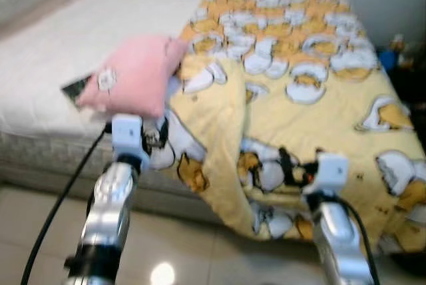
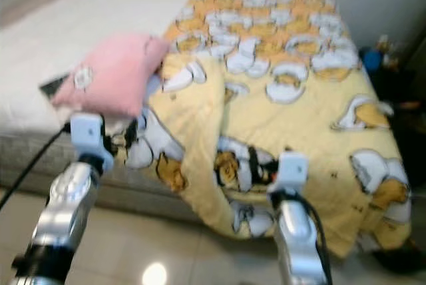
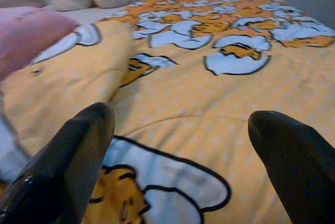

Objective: Clean up the room

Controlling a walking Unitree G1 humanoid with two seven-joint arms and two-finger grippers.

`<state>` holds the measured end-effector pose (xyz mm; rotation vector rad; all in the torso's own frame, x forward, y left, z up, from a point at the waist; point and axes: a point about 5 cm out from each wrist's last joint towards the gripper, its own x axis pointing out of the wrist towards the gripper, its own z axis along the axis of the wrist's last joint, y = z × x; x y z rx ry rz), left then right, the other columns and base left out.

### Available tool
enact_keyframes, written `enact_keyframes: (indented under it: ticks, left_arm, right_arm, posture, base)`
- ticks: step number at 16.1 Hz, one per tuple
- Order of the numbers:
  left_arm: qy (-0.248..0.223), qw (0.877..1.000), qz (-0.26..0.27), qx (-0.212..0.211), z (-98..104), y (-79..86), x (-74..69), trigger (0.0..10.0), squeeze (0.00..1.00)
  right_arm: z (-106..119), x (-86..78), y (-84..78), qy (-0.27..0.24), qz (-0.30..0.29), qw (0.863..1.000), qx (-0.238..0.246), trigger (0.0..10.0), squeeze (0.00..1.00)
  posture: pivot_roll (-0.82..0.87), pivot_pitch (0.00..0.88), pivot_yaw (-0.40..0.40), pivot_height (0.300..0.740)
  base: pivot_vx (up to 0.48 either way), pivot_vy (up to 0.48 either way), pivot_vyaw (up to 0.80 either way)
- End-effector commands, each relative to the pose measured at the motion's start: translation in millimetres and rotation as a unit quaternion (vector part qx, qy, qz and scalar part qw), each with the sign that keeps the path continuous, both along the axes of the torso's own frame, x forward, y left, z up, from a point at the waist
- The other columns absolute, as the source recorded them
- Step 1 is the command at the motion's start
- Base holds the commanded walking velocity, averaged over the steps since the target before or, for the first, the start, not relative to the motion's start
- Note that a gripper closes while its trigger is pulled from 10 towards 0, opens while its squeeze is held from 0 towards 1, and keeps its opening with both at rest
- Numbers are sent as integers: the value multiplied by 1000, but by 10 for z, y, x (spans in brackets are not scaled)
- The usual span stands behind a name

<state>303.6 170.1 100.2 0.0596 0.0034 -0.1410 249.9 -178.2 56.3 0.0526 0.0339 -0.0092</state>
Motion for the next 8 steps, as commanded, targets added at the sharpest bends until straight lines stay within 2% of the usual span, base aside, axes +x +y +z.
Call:
enact_keyframes:
  ticks: [1, 4, 8]
  left_arm:
    - [2, 999, -33, 4, -3, -100, 44, 10000, 0]
    - [-1, 999, -43, 5, 26, -122, 124, 10000, 0]
    - [1, 999, -47, -4, -3, -136, 134, 10000, 0]
  right_arm:
    - [-21, -27, -68, 0, -19, 1000, -8, 10000, 0]
    - [-19, -4, -38, -3, -20, 1000, -10, 10000, 0]
    - [26, 47, -5, -14, -27, 1000, -5, 10000, 0]
  posture:
    - [3, 0, 45, 732]
    - [-12, 0, 63, 732]
    - [-21, 0, 48, 732]
  base:
    - [398, 270, 0]
    - [399, 266, 0]
    - [398, 266, 0]
